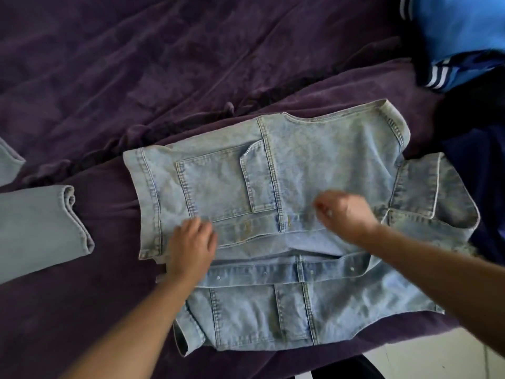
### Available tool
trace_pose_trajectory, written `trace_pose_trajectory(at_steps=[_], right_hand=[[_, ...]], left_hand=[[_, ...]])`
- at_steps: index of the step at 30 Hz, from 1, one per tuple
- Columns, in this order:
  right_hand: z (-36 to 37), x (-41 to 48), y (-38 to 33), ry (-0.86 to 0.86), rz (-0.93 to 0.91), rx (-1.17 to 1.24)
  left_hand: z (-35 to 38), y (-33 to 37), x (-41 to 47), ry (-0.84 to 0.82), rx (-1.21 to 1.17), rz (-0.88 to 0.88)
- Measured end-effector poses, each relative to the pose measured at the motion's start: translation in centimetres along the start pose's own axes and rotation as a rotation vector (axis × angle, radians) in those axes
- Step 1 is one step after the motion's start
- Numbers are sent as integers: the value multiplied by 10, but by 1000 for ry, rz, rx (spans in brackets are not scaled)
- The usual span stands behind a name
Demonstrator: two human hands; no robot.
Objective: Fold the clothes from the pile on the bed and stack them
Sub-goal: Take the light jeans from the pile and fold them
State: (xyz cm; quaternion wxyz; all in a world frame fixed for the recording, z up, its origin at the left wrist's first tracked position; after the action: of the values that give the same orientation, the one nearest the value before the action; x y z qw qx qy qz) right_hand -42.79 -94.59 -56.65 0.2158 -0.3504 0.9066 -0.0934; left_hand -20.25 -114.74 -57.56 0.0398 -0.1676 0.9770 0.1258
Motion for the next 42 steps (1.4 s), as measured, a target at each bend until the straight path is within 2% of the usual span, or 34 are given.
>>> trace_pose_trajectory(at_steps=[3,6,8,10,14,17,22,23,25,28,30,32,33,34,38,42], right_hand=[[50,-51,12,-266,87,-34],[70,-92,41,-369,64,-261],[65,-105,63,-331,53,-396],[50,-107,82,-268,116,-411],[8,-97,104,-158,301,-329],[-26,-72,104,-42,384,-234],[-62,-54,89,70,443,-147],[-64,-59,86,88,437,-154],[-64,-77,80,128,397,-166],[-39,-116,84,47,303,-197],[-5,-148,96,-162,286,-298],[24,-180,111,-360,297,-453],[33,-193,119,-401,318,-528],[37,-202,127,-396,347,-582],[32,-207,158,-250,495,-631],[34,-196,175,-160,456,-580]], left_hand=[[29,37,-54,-121,-79,76],[57,47,-98,-345,30,23],[61,34,-109,-359,110,-67],[55,23,-104,-304,145,-106],[21,23,-84,-126,81,-41],[-14,11,-67,-30,63,-60],[-50,-37,-43,22,230,-265],[-53,-37,-40,32,220,-262],[-53,-16,-38,49,148,-147],[-26,35,-63,-56,-22,70],[12,65,-98,-291,-69,135],[53,84,-142,-595,16,142],[67,87,-161,-681,66,123],[75,88,-175,-704,104,93],[88,80,-196,-600,213,-38],[95,71,-189,-463,223,-44]])
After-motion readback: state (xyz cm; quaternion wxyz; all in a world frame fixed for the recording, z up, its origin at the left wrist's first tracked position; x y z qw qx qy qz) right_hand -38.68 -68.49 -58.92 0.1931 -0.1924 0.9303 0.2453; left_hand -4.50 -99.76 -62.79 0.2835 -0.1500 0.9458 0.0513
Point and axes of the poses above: each hand's wrist, its own x-axis towards the middle knuckle, its own z-axis out of the palm, y = z × x, the point moved 8 cm from there along x, towards the middle knuckle, and after that the axes turned 11 degrees about z, right-handed, at the moved point
